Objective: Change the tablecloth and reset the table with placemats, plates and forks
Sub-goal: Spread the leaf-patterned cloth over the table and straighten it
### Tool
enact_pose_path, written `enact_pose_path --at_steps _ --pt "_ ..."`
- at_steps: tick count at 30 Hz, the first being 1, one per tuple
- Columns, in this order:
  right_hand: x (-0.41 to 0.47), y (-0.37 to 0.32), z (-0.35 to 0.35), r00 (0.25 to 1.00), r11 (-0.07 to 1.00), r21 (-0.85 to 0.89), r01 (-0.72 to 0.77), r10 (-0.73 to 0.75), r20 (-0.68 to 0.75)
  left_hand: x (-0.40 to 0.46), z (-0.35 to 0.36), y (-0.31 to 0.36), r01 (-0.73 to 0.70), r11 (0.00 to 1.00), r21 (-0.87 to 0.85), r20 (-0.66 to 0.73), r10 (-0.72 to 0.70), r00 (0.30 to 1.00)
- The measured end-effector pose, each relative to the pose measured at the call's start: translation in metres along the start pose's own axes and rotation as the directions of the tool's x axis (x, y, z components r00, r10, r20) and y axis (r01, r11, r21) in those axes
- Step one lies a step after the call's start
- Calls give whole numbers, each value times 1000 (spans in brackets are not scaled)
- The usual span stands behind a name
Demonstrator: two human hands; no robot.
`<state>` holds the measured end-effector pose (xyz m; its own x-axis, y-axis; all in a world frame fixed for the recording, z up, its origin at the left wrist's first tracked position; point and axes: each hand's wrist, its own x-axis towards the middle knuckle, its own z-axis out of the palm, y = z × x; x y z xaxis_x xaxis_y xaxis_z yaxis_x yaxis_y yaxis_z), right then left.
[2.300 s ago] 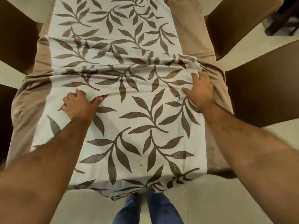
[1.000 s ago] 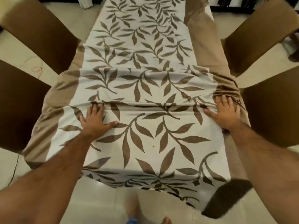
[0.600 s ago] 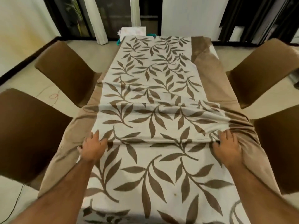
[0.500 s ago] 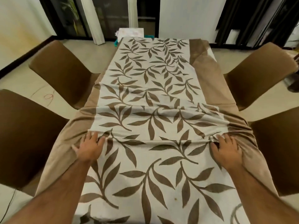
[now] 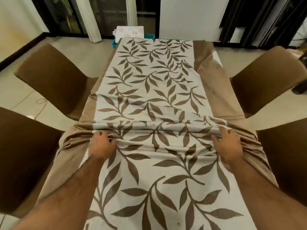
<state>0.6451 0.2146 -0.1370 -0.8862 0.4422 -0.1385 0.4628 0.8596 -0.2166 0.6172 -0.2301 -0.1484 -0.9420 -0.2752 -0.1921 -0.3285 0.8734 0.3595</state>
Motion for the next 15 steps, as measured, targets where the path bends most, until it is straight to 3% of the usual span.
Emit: enact_pose_path --at_steps 3,6,12,15 --pt "31 1 0 995 999 -36 15 -11 104 20 -1 6 6 999 47 -19 -5 1000" --pt "68 6 -2 968 990 -136 46 -11 250 45 2 15 -29 989 147 65 20 998" --pt "108 -5 -7 969 974 -213 78 -24 247 80 4 31 -14 968 252 123 -18 992" --pt "132 -12 -8 960 981 -192 21 34 279 95 -2 42 17 977 214 129 -45 991"
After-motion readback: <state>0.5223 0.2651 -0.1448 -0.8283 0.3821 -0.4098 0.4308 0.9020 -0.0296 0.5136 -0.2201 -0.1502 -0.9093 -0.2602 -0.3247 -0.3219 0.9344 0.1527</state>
